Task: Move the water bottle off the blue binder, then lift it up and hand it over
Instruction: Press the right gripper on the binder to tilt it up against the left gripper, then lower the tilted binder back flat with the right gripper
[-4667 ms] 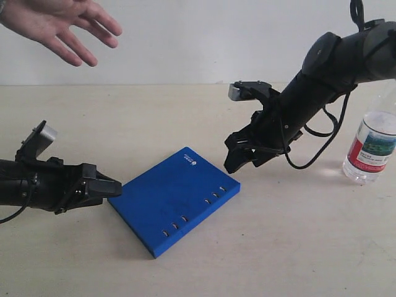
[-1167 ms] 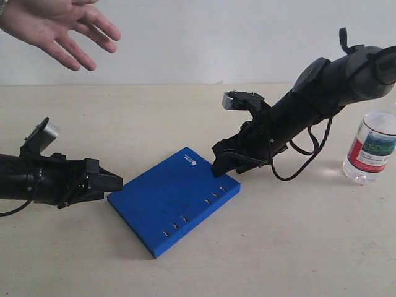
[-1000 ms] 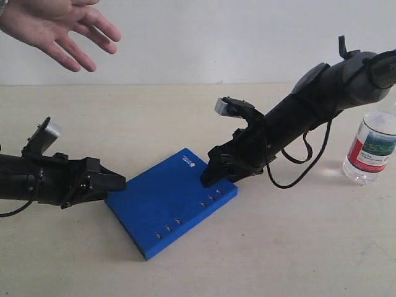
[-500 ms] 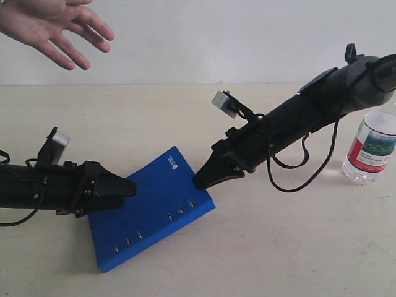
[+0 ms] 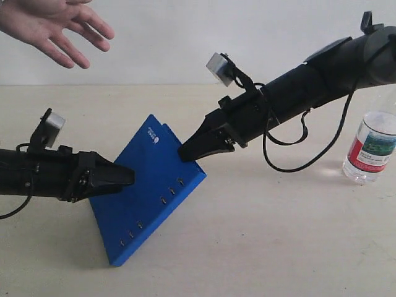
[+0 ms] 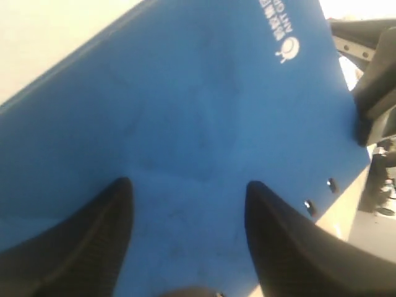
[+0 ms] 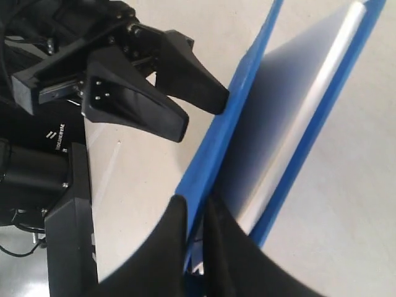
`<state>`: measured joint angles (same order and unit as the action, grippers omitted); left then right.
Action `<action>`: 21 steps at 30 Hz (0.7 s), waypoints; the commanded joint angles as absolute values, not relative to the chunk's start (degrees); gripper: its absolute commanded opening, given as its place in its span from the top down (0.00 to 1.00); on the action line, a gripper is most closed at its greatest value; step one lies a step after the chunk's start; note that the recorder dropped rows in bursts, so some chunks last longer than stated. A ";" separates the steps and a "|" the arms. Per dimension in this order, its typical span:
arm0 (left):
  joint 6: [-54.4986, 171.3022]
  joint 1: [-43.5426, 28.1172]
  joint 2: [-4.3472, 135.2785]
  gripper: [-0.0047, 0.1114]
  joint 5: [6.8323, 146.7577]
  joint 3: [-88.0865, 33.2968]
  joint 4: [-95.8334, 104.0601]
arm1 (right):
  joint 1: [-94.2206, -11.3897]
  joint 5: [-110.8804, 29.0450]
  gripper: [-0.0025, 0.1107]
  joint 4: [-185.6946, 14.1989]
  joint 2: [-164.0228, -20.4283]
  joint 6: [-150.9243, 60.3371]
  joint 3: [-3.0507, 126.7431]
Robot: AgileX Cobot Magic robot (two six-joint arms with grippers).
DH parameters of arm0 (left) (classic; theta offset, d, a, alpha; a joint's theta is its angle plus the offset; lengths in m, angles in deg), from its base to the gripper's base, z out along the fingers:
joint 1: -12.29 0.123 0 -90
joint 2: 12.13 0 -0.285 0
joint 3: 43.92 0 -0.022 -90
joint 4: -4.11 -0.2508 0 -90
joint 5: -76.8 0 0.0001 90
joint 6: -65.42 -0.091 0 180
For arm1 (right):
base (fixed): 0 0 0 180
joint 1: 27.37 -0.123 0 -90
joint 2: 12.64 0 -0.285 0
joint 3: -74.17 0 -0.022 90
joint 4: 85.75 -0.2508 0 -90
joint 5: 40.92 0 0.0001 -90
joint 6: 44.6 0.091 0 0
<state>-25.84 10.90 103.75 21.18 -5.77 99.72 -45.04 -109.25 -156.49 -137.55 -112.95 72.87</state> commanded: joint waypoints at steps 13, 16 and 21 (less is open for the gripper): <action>-29.52 10.43 103.32 0.51 13.12 -5.39 103.66 | -45.15 -110.88 0.98 -145.78 -129.08 -101.82 72.96; -31.15 10.43 102.50 0.51 11.79 -5.39 104.06 | -45.15 -110.88 0.98 -142.34 -126.77 -99.98 72.96; -33.24 10.43 99.47 0.51 11.41 -5.88 104.06 | -45.15 -110.88 0.98 -139.30 -121.59 -97.51 72.96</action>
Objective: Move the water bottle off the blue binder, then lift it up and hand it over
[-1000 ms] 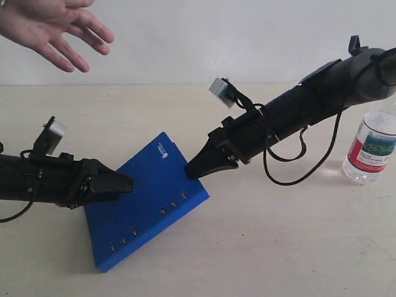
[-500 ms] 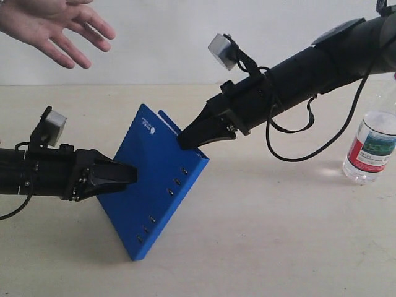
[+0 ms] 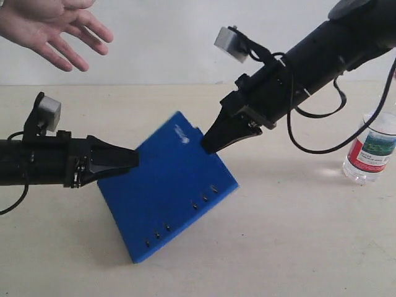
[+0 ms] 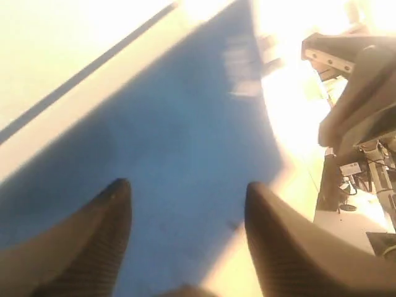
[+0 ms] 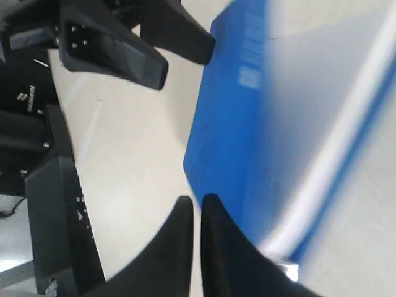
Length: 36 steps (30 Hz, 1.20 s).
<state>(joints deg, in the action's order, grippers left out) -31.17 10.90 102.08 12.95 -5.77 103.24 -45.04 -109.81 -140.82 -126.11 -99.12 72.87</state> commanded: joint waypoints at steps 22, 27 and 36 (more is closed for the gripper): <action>-20.05 10.22 99.44 0.42 28.01 1.39 104.06 | -45.05 -95.03 0.46 -132.89 -129.19 -90.83 65.54; -20.05 10.22 104.19 0.42 25.68 1.61 104.06 | -45.05 -93.54 0.46 -129.00 -129.19 -88.26 65.54; -22.08 10.22 106.99 0.42 26.08 1.61 104.06 | -45.05 -90.83 0.46 -126.27 -130.46 -86.48 65.54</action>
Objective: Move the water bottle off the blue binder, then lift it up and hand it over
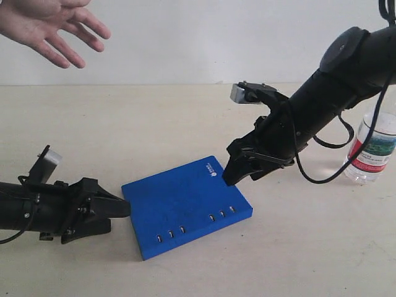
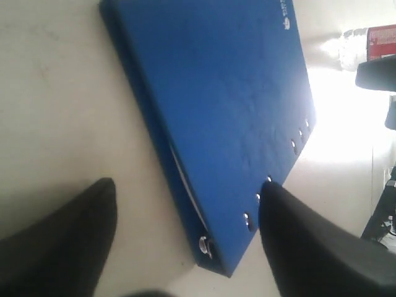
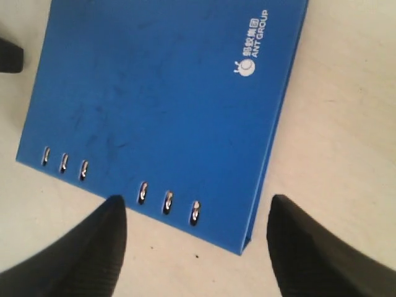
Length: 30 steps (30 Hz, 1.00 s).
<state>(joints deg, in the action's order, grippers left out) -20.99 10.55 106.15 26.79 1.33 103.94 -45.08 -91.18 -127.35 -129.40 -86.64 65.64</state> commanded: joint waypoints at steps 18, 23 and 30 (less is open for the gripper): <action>-25.49 10.22 109.05 0.42 22.98 -1.02 104.06 | -45.05 -100.85 0.46 -141.76 -136.78 -100.55 65.54; -25.49 10.22 109.05 0.42 22.98 -1.26 104.06 | -45.05 -100.72 0.46 -141.65 -136.92 -100.44 65.54; -25.49 10.22 109.05 0.42 22.98 -1.26 104.06 | -45.05 -99.55 0.46 -141.52 -136.92 -100.44 65.54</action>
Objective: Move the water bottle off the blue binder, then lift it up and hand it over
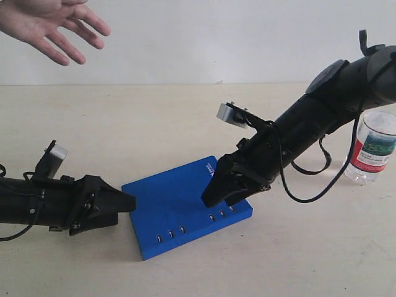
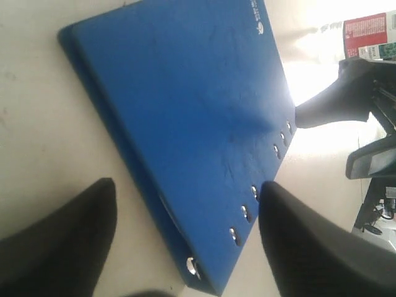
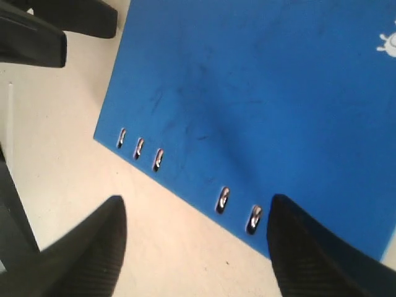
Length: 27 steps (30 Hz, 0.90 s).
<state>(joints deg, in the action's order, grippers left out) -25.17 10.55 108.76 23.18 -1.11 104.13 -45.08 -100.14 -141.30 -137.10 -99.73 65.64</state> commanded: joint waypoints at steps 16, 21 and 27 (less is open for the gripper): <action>-25.49 10.22 109.05 0.42 22.98 -1.26 104.06 | -45.05 -91.78 0.46 -138.34 -136.92 -100.43 65.54; -25.49 10.22 109.05 0.42 22.98 -1.26 104.06 | -45.05 -90.25 0.46 -137.42 -136.92 -99.71 65.54; -25.49 10.22 109.05 0.42 22.98 -1.25 104.06 | -45.05 -84.07 0.46 -133.31 -136.92 -93.60 65.54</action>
<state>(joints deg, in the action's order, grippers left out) -25.17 10.55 108.76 23.30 -1.11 104.13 -45.08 -87.90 -136.89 -137.10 -96.45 65.64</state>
